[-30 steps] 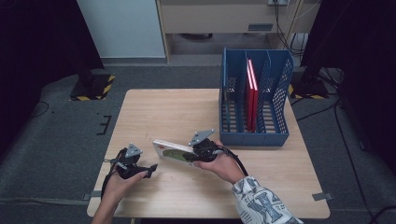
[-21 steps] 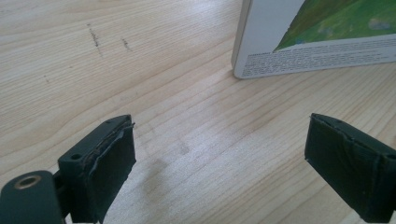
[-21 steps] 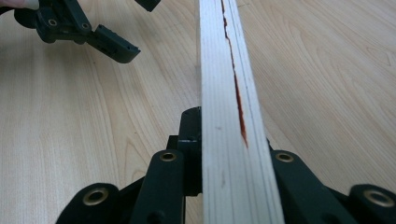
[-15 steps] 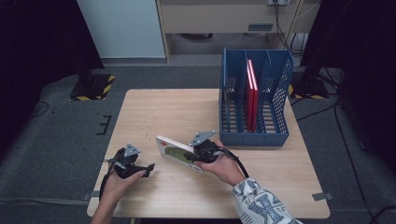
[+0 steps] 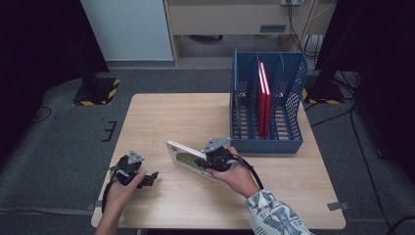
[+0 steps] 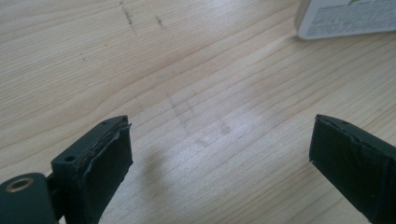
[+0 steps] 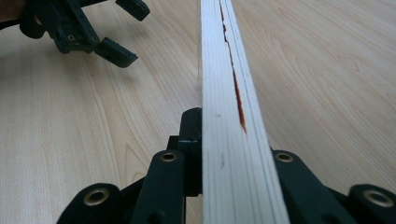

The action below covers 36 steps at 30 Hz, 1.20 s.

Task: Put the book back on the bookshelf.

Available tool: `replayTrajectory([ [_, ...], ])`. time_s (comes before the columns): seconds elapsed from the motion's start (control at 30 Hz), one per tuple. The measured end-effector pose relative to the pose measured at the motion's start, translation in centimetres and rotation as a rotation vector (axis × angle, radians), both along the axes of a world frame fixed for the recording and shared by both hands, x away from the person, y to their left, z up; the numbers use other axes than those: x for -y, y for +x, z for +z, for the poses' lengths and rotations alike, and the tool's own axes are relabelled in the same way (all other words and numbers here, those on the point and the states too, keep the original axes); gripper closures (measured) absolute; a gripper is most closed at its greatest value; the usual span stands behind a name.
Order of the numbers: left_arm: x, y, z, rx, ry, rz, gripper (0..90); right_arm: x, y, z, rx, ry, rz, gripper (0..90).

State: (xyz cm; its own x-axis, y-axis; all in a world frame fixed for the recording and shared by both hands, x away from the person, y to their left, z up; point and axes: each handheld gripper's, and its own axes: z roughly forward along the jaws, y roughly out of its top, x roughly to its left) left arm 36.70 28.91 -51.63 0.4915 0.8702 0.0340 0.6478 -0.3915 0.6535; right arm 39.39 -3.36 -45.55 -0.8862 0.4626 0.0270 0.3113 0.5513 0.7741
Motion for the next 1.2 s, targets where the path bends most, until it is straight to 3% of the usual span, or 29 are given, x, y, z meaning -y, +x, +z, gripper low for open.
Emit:
replayTrajectory([
  [0.03,-0.1,0.0,-0.2,-0.015,0.026,0.004,5.3,0.2,-0.1,0.0,0.004,0.005,-0.010,75.6],
  [0.1,-0.3,0.1,-0.4,-0.023,0.038,0.012,5.3,0.5,-0.1,0.0,0.000,0.015,-0.021,75.6],
  [0.53,-0.3,0.1,-0.7,-0.032,0.051,0.010,5.3,1.9,-0.6,0.5,0.010,0.035,-0.066,75.6],
  [1.0,-0.3,0.1,-0.9,-0.036,0.031,0.017,4.1,4.3,-1.3,2.0,0.019,0.081,-0.108,75.6],
  [1.2,-0.3,0.0,-1.2,-0.036,-0.011,0.032,2.4,5.3,-1.7,2.3,0.023,0.087,-0.125,75.5],
])
